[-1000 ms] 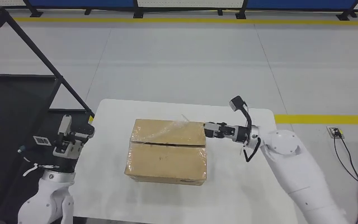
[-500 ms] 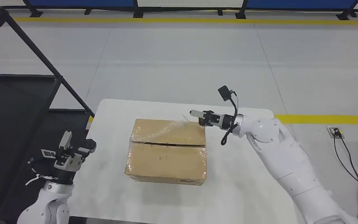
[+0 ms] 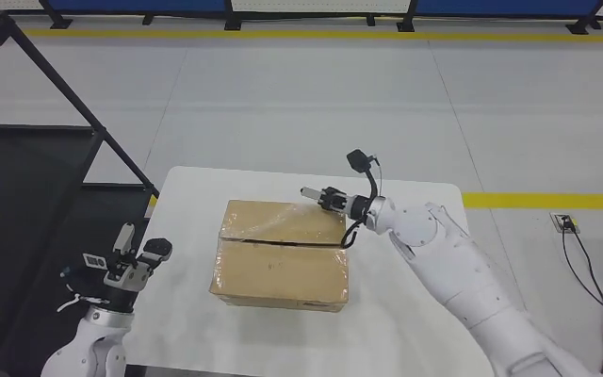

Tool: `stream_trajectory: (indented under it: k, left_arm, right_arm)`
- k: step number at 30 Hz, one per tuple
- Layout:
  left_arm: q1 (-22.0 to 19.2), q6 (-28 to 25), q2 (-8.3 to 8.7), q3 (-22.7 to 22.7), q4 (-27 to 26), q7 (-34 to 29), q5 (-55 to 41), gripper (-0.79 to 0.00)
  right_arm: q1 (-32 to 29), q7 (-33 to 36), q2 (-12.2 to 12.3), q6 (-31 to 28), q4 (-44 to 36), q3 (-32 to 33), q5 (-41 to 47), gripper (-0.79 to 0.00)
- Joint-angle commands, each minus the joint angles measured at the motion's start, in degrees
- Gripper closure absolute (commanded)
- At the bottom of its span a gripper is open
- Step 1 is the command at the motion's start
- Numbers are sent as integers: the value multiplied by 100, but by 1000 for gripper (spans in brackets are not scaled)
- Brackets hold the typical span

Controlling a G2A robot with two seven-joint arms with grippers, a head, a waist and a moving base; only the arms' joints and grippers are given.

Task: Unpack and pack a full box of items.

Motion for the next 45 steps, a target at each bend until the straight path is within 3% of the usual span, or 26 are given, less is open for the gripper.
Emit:
stream_trajectory:
  k: [1, 6, 11, 19, 23, 25, 28, 32, 40, 45]
  left_arm:
    - [25, -9, 4, 3, 12, 11, -15, -785]
    - [73, -24, 14, -6, 14, 44, -33, -785]
    - [90, -28, 24, 5, 2, 66, -47, -785]
    - [51, -3, 38, 106, -18, 118, 28, -785]
    - [53, -24, 44, 147, -35, 136, 69, -785]
    - [67, -33, 47, 159, -60, 142, 78, -785]
    - [83, -44, 51, 177, -91, 165, 77, -785]
    - [99, -67, 54, 231, -94, 168, 88, -785]
    - [59, -27, 68, 315, -75, 168, 150, -785]
    - [50, -17, 78, 362, -111, 165, 205, -785]
  right_arm:
    - [139, 139, -103, -163, 314, -95, 185, -785]
    - [425, 453, -324, -365, 914, -260, 519, -785]
    - [551, 1145, -462, -943, 1320, -250, 1075, -785]
    - [556, 2202, -494, -1666, 1552, -27, 1807, -785]
    - [488, 2402, -465, -1817, 1480, 75, 1895, -785]
    - [432, 2339, -444, -1624, 1490, 175, 2032, -785]
    - [317, 2237, -433, -818, 1427, 344, 2471, -785]
    - [53, 2614, -372, -237, 1325, 636, 3137, -785]
    - [-566, 2869, -184, -247, 614, 965, 3050, -785]
    - [-991, 2257, -71, -336, -158, 1086, 2372, -785]
